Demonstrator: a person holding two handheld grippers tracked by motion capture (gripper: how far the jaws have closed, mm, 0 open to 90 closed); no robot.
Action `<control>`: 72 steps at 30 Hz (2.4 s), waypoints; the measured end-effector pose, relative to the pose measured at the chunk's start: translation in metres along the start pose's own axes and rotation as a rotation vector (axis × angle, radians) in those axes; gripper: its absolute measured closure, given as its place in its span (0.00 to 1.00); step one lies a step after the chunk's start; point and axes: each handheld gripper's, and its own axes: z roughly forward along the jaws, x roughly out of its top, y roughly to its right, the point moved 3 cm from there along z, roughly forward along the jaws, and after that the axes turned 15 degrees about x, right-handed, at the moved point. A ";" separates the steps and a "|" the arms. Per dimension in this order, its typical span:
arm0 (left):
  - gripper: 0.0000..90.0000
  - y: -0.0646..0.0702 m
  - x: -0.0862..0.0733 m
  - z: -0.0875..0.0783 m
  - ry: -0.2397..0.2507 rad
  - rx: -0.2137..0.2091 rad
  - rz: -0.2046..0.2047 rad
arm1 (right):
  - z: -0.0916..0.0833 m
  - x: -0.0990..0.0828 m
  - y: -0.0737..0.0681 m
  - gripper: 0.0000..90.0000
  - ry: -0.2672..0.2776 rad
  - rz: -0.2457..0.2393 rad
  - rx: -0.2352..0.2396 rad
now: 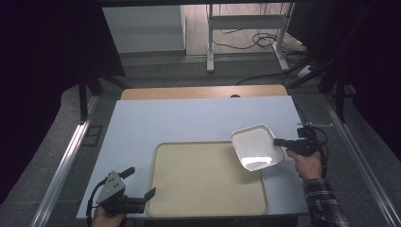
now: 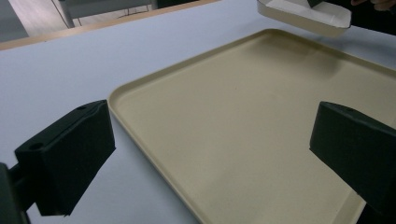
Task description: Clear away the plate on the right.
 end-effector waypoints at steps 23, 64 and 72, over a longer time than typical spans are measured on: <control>0.00 0.000 0.000 0.000 -0.002 0.001 0.001 | 0.040 -0.007 -0.034 0.97 -0.066 -0.045 0.060; 0.00 0.001 0.000 0.001 -0.005 0.000 0.013 | 0.123 -0.039 -0.070 0.98 -0.197 -0.066 0.070; 0.00 0.001 0.000 0.001 -0.004 -0.001 0.011 | 0.121 -0.038 -0.066 0.84 -0.178 -0.097 0.057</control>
